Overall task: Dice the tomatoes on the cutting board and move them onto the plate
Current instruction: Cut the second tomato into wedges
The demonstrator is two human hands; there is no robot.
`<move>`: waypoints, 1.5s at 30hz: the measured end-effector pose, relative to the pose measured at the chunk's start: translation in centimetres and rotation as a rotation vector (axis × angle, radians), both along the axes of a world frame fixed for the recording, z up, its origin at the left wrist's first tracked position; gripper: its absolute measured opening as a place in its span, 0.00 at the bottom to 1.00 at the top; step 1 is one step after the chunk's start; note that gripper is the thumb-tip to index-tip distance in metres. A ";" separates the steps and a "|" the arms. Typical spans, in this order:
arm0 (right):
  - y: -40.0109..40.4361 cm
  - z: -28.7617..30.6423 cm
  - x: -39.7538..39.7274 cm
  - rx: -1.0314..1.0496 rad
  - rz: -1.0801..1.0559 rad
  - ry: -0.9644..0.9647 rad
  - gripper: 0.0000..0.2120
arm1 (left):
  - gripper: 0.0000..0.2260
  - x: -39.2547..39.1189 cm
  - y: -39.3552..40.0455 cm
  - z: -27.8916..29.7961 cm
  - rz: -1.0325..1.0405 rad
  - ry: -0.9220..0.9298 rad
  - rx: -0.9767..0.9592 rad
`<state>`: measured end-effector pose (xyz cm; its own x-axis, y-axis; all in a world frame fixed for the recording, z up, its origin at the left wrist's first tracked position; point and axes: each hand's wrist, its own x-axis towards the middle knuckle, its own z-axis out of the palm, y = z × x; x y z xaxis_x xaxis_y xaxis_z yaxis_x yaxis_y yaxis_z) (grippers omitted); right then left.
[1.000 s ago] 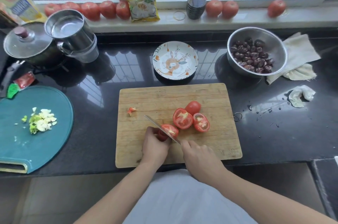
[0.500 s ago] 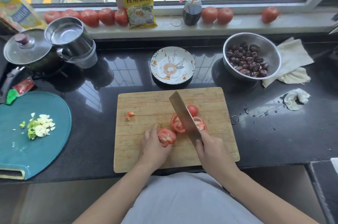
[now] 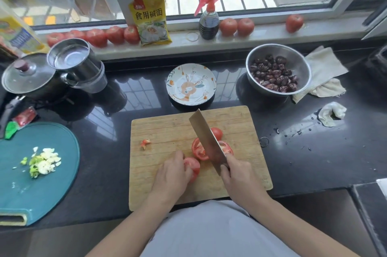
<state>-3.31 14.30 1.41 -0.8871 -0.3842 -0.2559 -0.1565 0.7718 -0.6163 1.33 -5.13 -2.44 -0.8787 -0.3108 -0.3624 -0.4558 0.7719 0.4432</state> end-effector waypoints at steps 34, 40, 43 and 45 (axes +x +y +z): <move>0.1 -0.2 0.2 0.006 -0.032 -0.069 0.04 | 0.07 0.9 -4.2 -3.8 -0.733 0.374 -0.169; 0.2 -0.2 0.3 -0.004 -0.054 -0.100 0.04 | 0.17 1.2 -3.9 -3.5 -0.745 0.355 -0.143; 0.1 -0.1 0.3 -0.001 -0.055 -0.102 0.04 | 0.19 1.0 -4.5 -3.3 -0.823 0.334 -0.161; 0.1 0.0 0.4 0.004 -0.057 -0.111 0.04 | 0.19 0.9 -4.7 -3.4 -0.803 0.350 -0.149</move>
